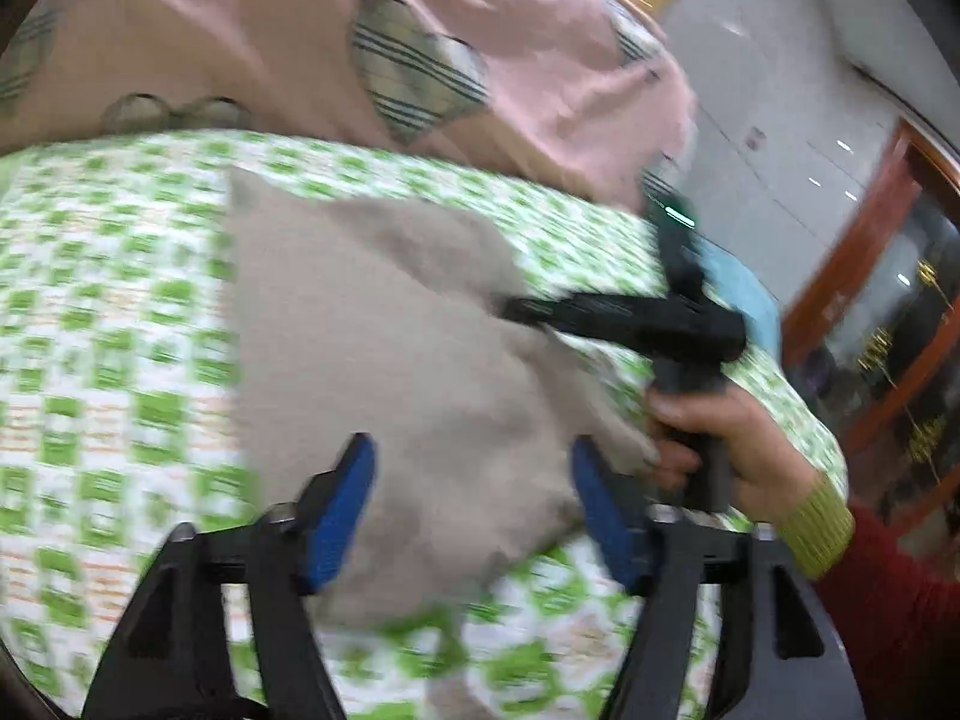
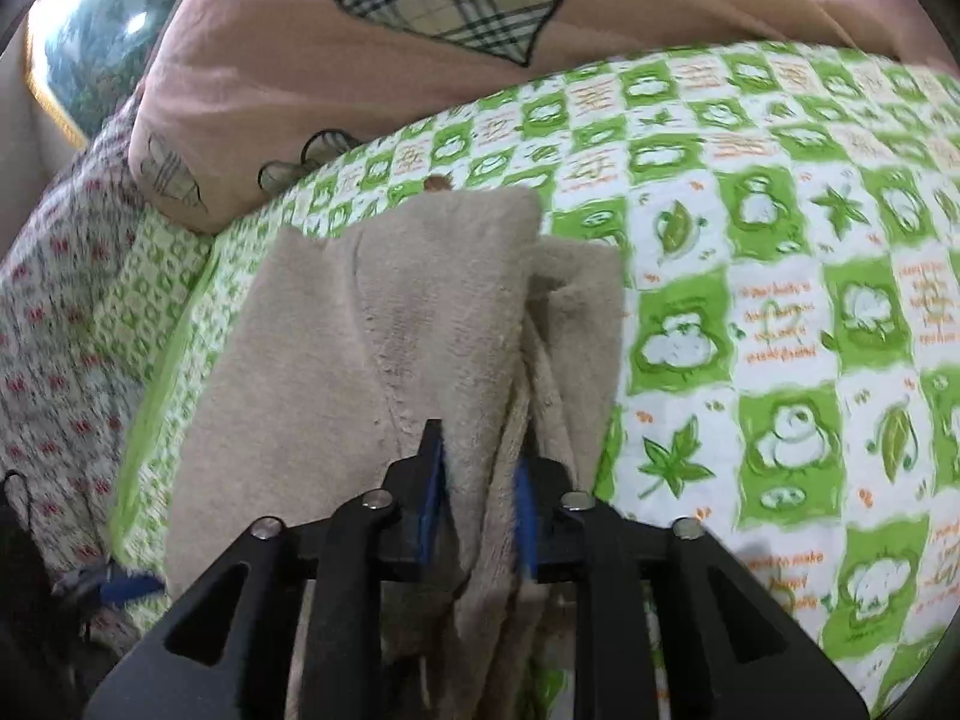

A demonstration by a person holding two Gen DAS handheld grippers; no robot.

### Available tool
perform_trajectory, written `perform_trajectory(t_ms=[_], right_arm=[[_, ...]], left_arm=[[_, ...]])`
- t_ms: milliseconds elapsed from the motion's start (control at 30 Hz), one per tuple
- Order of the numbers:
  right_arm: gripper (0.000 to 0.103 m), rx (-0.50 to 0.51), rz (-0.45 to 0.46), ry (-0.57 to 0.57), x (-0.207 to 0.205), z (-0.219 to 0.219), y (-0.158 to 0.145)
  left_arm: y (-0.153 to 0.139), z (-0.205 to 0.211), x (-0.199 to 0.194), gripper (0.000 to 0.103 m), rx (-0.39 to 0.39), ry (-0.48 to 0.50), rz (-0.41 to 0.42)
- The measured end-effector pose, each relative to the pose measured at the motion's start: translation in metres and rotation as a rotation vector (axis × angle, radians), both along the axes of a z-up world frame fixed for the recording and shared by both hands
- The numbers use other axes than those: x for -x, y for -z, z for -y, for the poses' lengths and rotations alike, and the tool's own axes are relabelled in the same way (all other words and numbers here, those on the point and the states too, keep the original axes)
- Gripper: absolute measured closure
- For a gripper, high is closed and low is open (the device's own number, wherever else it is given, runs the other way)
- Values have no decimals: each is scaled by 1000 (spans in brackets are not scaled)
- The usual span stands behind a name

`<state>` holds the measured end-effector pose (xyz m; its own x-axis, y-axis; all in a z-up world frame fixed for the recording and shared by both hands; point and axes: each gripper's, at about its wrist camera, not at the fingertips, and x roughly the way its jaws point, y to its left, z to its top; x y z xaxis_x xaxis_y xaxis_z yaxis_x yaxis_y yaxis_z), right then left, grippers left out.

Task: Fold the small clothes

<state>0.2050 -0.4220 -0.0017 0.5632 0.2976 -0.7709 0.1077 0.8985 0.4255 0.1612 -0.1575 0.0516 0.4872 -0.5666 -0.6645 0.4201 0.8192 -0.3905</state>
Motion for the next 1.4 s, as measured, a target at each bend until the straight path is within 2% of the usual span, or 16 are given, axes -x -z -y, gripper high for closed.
perform_trajectory(t_ms=[67, 100, 133, 200, 333, 500, 533, 567, 600, 667, 733, 800, 1000, 1133, 1200, 1400], right_arm=[[69, 7, 11, 21, 8, 1, -7], [54, 17, 13, 27, 12, 0, -11], [31, 27, 11, 28, 15, -2, -14], [13, 41, 19, 6, 20, -9, -16], [13, 3, -22, -1, 20, -8, -7], [16, -74, -58, 28, 11, -4, 13], [22, -77, -62, 19, 9, -7, 15], [31, -72, -64, 6, 7, -12, 17], [50, -95, -75, -1, 6, -15, 19], [59, -116, -89, 16, 6, -20, 20], [68, -84, -73, 8, 11, -32, 8], [72, -81, -34, -25, 19, -49, -8], [73, -168, 39, -148, 42, -119, -22], [73, -229, 59, -203, 48, -161, -13], [73, -243, 38, -224, 50, -180, -2], [73, -215, -2, -219, 55, -197, 15]], left_arm=[[5, -16, -16, 22, -7, -41, -20], [12, -24, -27, 22, -3, -62, -57], [18, -29, -36, 22, 8, -71, -86], [34, -38, -54, 22, 47, -80, -146], [68, -47, -77, 22, 114, -84, -261], [98, -53, -97, 21, 259, -83, -366], [98, -53, -97, 23, 270, -81, -360], [99, -52, -97, 36, 275, -75, -351], [100, -50, -100, 45, 286, -55, -351], [95, -50, -100, 57, 275, -51, -340], [80, -60, -90, 62, 293, -44, -311], [62, -76, -75, 62, 294, -39, -276], [13, -145, -16, 62, 231, -89, -178], [4, -178, 21, 62, 163, -127, -144], [9, -192, 34, 62, 129, -146, -140], [41, -208, 43, 62, 157, -192, -198]])
